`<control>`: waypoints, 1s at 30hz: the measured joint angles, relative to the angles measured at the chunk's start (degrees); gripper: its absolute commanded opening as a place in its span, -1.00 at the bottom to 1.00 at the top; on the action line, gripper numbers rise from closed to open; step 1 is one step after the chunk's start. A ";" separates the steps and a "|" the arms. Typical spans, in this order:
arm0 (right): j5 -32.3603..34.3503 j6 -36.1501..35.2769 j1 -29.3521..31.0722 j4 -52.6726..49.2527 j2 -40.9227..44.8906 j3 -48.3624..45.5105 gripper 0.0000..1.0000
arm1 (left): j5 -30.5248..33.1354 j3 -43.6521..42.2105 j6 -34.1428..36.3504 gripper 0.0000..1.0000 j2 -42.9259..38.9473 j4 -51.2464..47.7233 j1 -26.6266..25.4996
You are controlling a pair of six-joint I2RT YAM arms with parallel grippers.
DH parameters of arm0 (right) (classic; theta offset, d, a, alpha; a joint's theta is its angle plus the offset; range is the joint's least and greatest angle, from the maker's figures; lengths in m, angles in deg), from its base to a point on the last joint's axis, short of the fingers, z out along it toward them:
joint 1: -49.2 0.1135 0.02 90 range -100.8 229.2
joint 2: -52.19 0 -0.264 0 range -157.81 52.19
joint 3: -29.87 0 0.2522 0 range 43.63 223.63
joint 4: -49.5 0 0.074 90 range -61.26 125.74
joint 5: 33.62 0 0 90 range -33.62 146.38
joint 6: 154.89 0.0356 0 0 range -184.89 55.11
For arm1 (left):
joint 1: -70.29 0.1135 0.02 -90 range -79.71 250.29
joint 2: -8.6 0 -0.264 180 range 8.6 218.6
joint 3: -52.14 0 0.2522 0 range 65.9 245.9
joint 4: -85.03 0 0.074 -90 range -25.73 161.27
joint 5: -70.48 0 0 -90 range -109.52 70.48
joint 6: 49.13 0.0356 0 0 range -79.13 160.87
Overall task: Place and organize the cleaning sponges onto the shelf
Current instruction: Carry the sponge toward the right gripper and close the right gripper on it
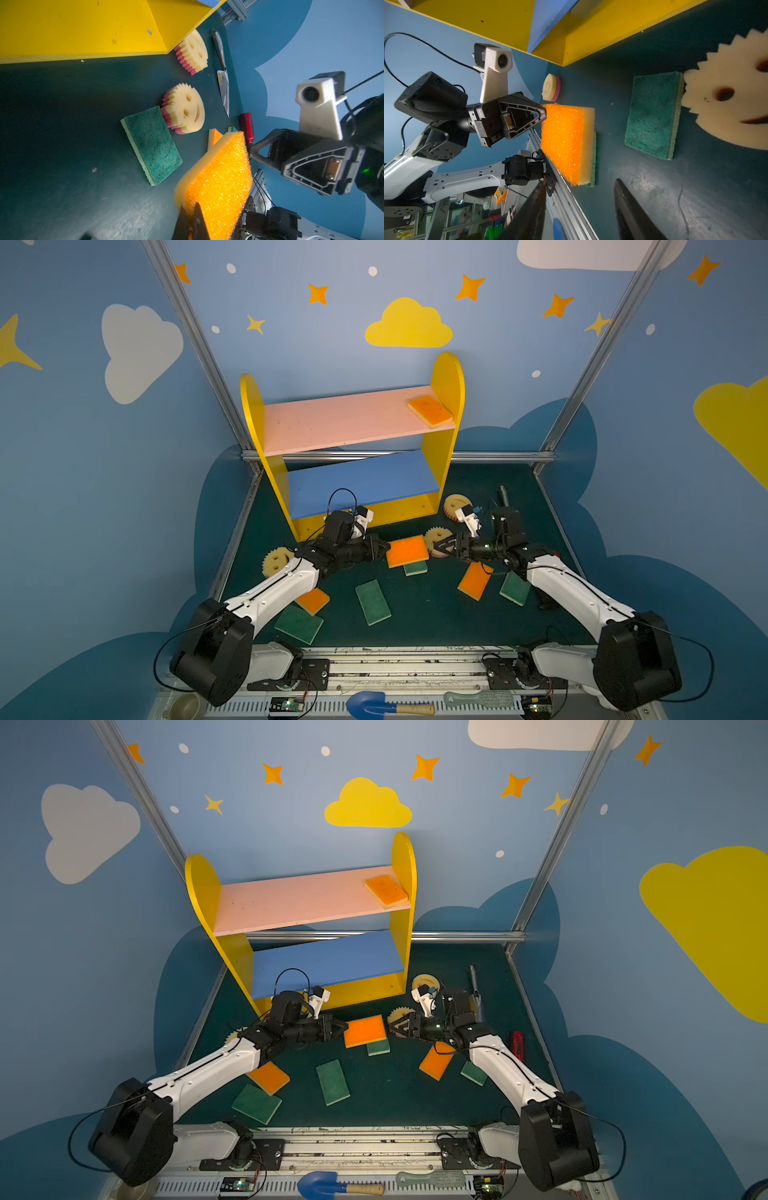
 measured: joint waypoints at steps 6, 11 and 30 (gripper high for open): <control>-0.72 -0.46 1.07 0.20 -2.73 1.29 0.00 | -2.64 -0.07 0.11 -0.94 0.22 0.28 0.61; -0.83 -0.94 1.29 0.31 -3.56 1.38 -0.07 | -4.33 -0.09 0.09 -0.94 2.25 1.38 0.63; -1.79 -1.49 1.42 0.11 -6.05 2.62 -0.22 | -8.13 0.57 -0.48 -0.94 5.66 4.42 0.72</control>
